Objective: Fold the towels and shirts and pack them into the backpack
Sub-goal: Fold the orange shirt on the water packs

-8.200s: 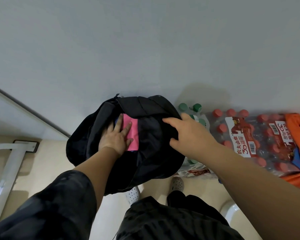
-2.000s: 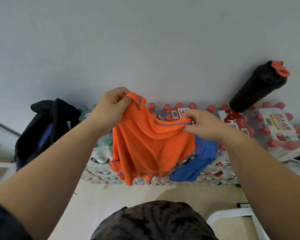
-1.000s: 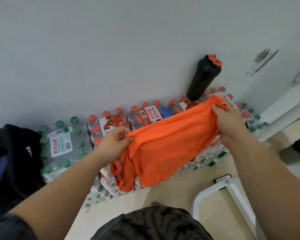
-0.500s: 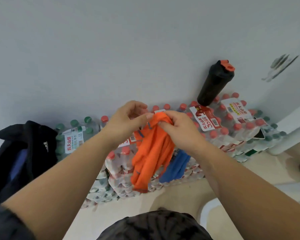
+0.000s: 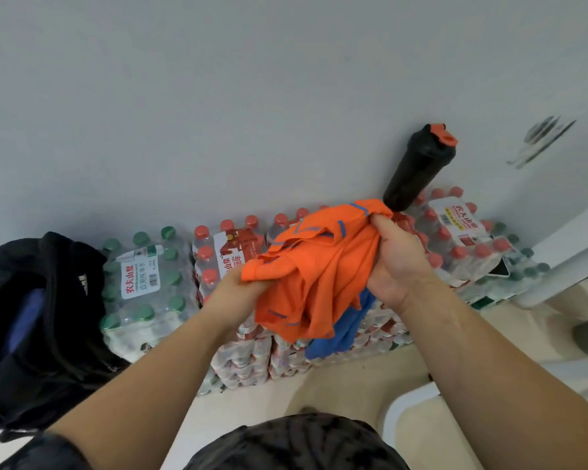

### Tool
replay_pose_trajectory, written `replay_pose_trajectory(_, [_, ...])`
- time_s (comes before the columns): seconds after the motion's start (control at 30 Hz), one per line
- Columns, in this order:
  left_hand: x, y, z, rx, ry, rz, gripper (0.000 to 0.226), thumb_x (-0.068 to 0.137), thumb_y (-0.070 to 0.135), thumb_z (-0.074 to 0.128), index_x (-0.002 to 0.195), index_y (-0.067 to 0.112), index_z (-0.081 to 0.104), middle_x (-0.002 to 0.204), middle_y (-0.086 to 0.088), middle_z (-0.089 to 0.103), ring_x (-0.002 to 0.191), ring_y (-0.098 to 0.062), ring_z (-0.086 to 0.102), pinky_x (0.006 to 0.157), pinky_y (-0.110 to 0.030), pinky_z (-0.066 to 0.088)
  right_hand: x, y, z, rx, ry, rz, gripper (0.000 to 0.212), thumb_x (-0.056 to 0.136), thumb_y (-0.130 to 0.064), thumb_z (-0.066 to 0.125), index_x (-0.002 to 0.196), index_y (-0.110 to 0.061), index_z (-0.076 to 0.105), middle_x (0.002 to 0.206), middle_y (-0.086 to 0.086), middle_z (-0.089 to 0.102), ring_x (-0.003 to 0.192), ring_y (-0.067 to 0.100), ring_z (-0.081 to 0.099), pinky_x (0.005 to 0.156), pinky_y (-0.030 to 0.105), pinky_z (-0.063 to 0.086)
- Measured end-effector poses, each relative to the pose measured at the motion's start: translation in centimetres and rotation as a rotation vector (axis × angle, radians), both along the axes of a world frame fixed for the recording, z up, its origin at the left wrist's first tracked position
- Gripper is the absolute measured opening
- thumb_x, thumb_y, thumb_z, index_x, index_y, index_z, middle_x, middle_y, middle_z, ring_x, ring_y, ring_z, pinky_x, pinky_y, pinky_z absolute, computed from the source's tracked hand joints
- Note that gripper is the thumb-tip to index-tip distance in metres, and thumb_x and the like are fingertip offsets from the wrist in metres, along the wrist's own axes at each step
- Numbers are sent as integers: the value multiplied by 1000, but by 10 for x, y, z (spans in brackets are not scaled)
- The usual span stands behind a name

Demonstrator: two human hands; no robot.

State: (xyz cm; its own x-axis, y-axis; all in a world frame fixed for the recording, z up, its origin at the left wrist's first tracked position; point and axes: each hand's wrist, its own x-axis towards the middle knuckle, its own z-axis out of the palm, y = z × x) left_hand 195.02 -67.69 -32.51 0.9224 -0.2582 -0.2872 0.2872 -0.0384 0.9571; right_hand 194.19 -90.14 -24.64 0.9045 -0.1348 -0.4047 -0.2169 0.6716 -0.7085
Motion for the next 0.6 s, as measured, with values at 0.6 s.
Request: replay_pose_trajectory(0.6, [51, -14, 123, 449, -499, -633, 12, 96, 19, 63, 88, 11, 66, 75, 12, 61, 68, -2, 53, 66, -21, 43, 20, 12, -27, -1213, -428, 738, 56, 86, -26, 73, 137, -37, 51, 133, -9, 58, 125, 11, 54, 105, 37, 46])
